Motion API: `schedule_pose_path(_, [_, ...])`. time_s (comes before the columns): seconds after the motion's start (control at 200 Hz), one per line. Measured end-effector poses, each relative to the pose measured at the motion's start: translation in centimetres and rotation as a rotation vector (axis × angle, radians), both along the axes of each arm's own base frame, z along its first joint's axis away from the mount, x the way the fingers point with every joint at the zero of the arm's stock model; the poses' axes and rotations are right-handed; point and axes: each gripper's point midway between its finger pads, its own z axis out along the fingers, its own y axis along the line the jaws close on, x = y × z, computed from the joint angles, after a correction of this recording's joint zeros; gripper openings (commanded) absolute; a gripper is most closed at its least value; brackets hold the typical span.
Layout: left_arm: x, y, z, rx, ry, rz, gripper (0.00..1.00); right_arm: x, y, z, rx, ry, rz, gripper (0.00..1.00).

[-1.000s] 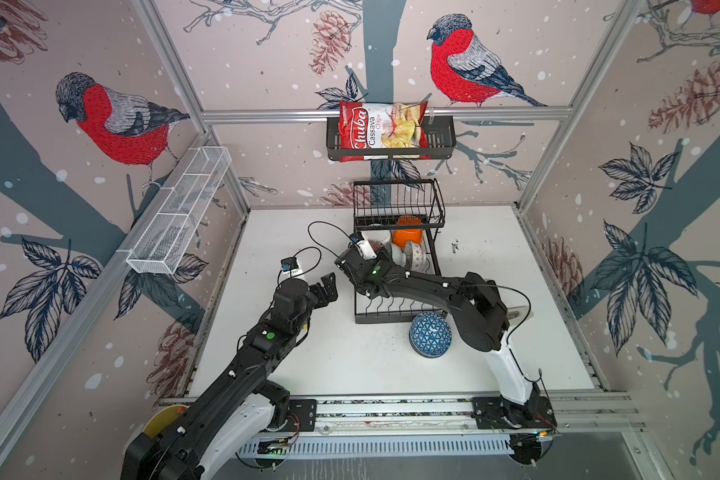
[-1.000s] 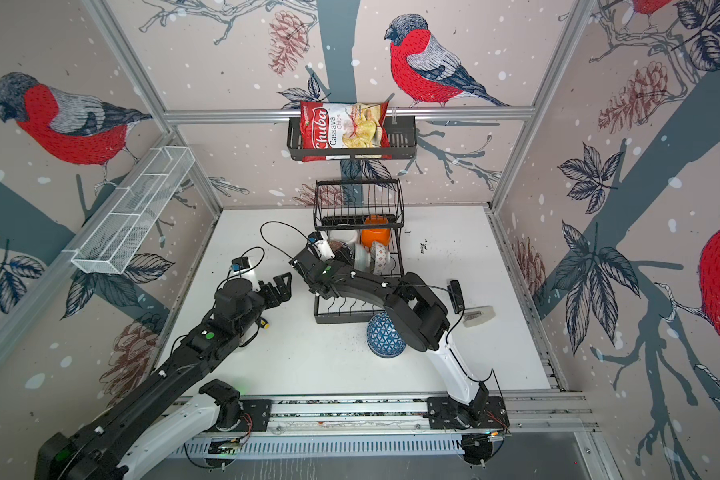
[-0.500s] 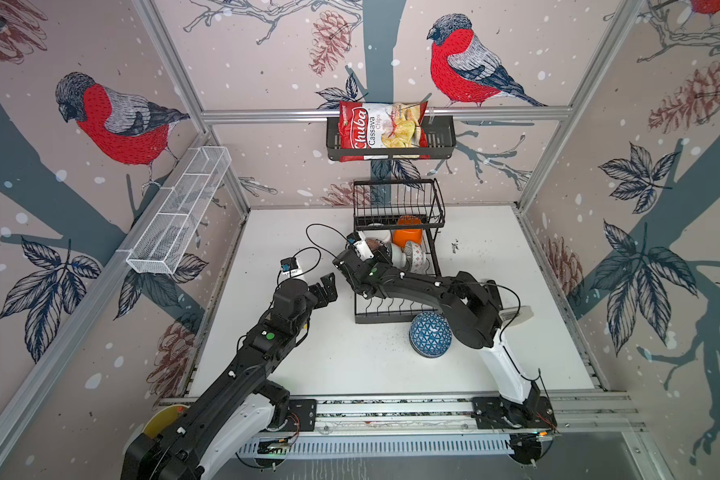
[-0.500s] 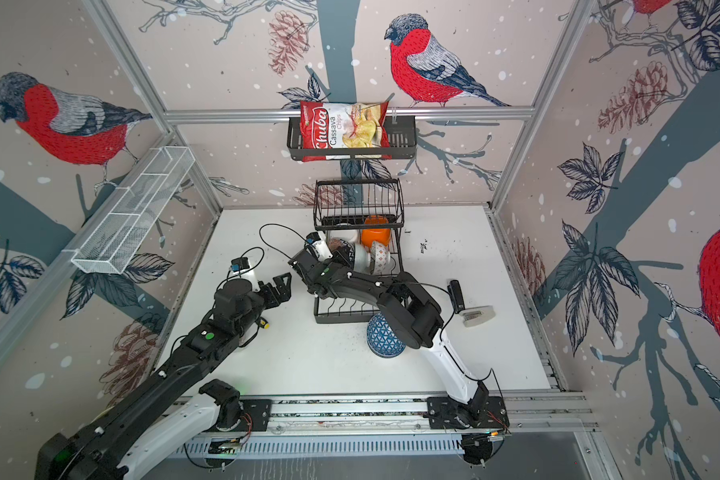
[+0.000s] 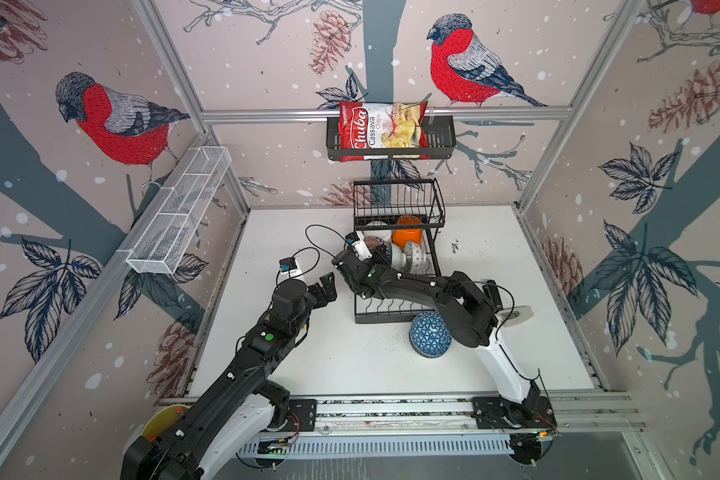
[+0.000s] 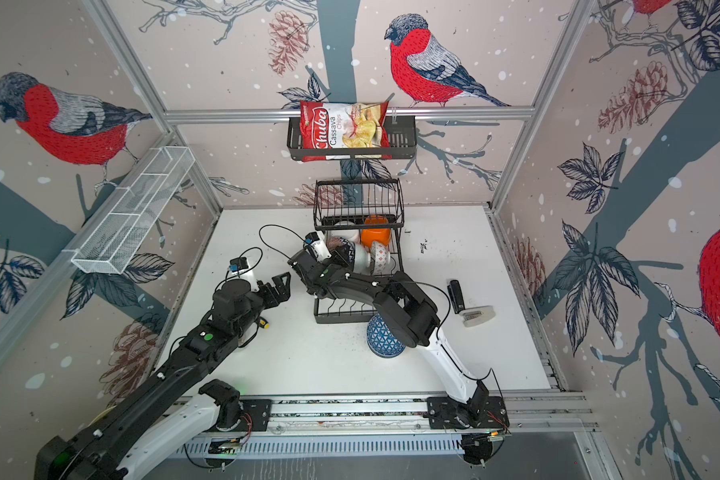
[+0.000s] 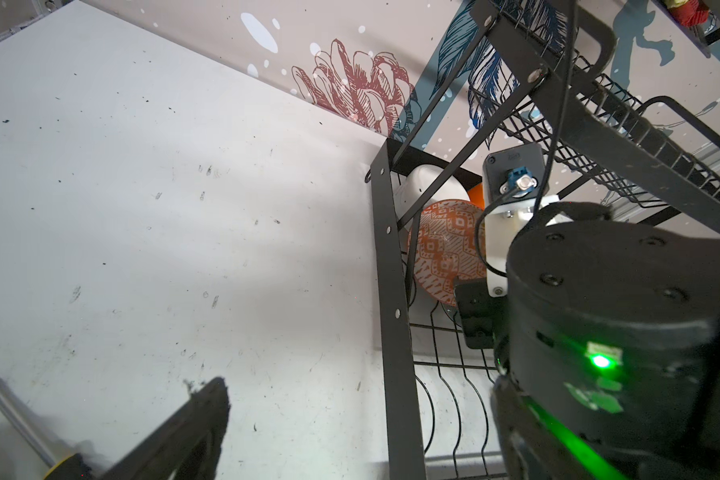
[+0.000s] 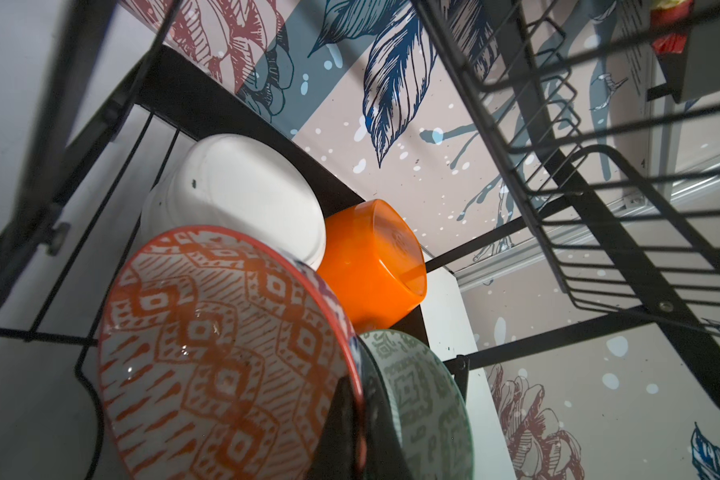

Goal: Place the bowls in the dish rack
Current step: 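Lower the orange-patterned bowl with the right gripper into slots beside the teal bowl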

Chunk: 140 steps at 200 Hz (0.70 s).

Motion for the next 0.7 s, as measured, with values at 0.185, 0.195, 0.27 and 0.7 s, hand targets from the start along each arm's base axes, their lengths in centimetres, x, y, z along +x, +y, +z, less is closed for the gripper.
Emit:
schedule_pose_path(0.185, [0.0,0.0,0.1,0.002,-0.003,-0.002,0.97,-0.1,0.2,0.0,-0.007,-0.008,0.001,0.00])
schedule_pose_path(0.195, [0.0,0.0,0.1,0.002,-0.004,-0.002,0.97,-0.1,0.2,0.0,-0.007,-0.008,0.002,0.00])
schedule_pose_path(0.27, [0.0,0.0,0.1,0.003,-0.004,-0.002,0.97,-0.3,0.5,-0.1,-0.013,-0.007,0.007,0.00])
schedule_pose_path(0.7, [-0.2,0.6,-0.6,0.025,0.018,0.021,0.97,-1.3,1.5,-0.4,-0.045,-0.013,0.012,0.07])
